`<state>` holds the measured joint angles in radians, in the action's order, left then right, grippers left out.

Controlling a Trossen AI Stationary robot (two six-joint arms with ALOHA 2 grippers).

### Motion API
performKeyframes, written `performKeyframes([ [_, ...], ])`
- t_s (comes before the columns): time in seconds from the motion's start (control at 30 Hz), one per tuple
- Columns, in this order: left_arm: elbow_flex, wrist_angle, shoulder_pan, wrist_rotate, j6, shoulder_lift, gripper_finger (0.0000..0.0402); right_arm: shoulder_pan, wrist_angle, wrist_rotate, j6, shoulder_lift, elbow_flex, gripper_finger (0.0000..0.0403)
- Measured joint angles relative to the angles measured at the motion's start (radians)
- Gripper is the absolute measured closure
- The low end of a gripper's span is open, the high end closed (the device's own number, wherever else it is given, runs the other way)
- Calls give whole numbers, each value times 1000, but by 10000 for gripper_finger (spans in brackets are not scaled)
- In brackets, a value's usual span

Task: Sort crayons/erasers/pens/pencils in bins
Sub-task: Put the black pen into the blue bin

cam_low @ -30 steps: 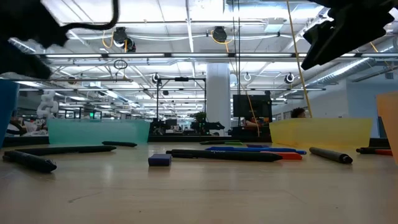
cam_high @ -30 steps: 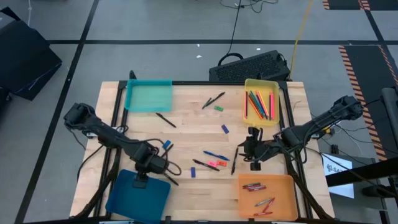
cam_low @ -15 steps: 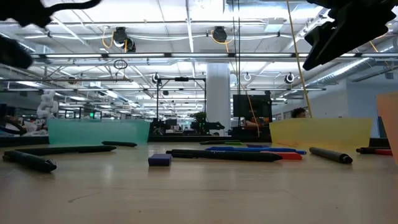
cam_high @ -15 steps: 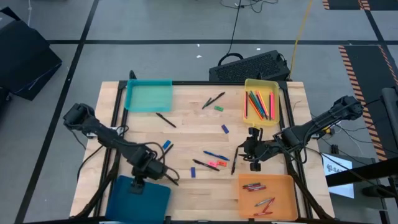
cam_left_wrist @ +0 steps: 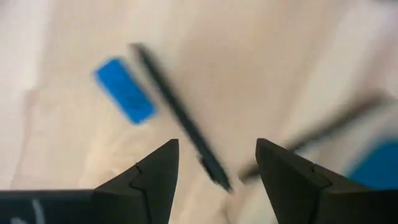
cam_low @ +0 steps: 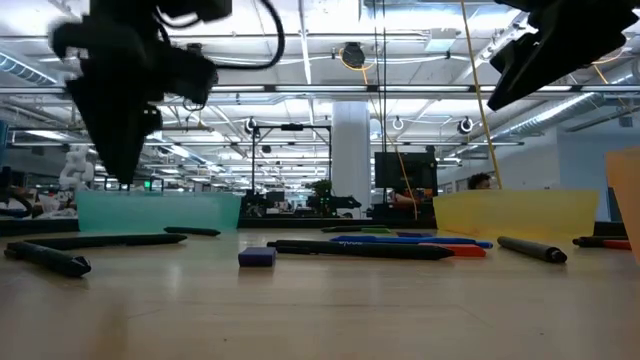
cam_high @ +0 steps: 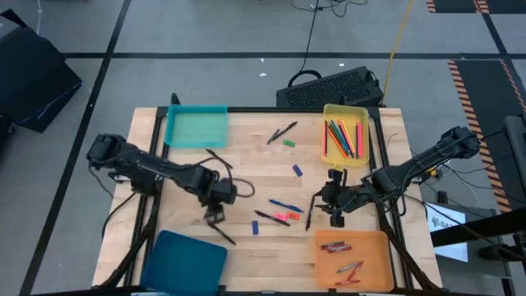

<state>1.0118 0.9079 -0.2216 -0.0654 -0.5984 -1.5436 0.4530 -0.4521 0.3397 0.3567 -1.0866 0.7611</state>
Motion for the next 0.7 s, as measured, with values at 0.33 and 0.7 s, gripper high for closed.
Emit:
performKeyframes([
  [0.33, -171, -158, 16, 53, -361, 0, 186, 0, 47, 16, -57, 59, 1, 245],
  [0.7, -182, -184, -46, 88, -529, -142, 186, -21, 393, 132, -263, 117, 1, 245],
])
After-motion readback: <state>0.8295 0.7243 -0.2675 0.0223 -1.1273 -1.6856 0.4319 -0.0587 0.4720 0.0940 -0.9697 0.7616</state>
